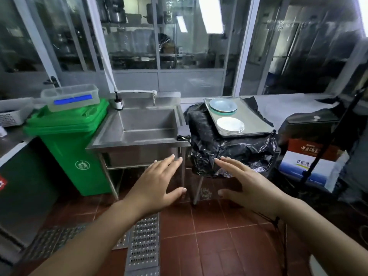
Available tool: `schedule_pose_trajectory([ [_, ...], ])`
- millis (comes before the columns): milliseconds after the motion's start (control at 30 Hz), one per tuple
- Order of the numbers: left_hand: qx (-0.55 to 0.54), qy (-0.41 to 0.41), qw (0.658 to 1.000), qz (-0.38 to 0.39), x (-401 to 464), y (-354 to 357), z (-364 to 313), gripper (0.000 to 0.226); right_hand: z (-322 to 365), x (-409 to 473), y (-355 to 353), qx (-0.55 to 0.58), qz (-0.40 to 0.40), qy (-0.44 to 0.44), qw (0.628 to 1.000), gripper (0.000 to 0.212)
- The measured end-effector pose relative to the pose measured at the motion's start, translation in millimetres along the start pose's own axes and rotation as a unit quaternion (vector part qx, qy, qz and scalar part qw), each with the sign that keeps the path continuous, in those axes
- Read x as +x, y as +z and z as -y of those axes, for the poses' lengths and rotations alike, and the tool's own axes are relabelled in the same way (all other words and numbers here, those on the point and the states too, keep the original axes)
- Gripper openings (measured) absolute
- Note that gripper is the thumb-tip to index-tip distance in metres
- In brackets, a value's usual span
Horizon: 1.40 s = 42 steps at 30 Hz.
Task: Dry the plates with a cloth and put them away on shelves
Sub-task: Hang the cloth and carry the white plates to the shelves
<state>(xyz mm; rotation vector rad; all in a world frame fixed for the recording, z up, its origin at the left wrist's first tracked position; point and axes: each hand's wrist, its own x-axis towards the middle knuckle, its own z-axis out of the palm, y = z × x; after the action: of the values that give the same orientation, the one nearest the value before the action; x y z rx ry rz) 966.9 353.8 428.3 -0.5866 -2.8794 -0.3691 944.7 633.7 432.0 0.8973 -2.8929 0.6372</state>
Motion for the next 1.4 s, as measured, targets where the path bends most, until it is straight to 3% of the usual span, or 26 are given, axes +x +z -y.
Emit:
schedule_pose_trajectory([
  [233,0.025,0.073,0.996,0.046,155.1,28.3,76.9,0.092,-82.0,106.5,2.5,0.014,-0.043,0.083,0.996,0.08],
  [533,0.0,0.11,0.991,0.077,322.7,78.5,107.1,0.101,-206.4,176.3,-0.2,0.026,-0.064,0.168,0.983,0.089],
  [733,-0.023,0.098,0.99,0.096,431.1,129.3,104.5,0.082,-311.6,224.5,-6.8,0.023,-0.042,0.186,0.981,0.078],
  [1033,-0.028,0.059,0.984,0.164,567.7,203.9,97.2,0.079,-460.8,292.0,-11.6,0.029,0.025,0.208,0.977,0.077],
  [1400,-0.008,0.082,0.974,0.211,676.7,274.4,133.9,0.089,-551.6,363.3,7.3,0.049,0.054,0.281,0.957,0.077],
])
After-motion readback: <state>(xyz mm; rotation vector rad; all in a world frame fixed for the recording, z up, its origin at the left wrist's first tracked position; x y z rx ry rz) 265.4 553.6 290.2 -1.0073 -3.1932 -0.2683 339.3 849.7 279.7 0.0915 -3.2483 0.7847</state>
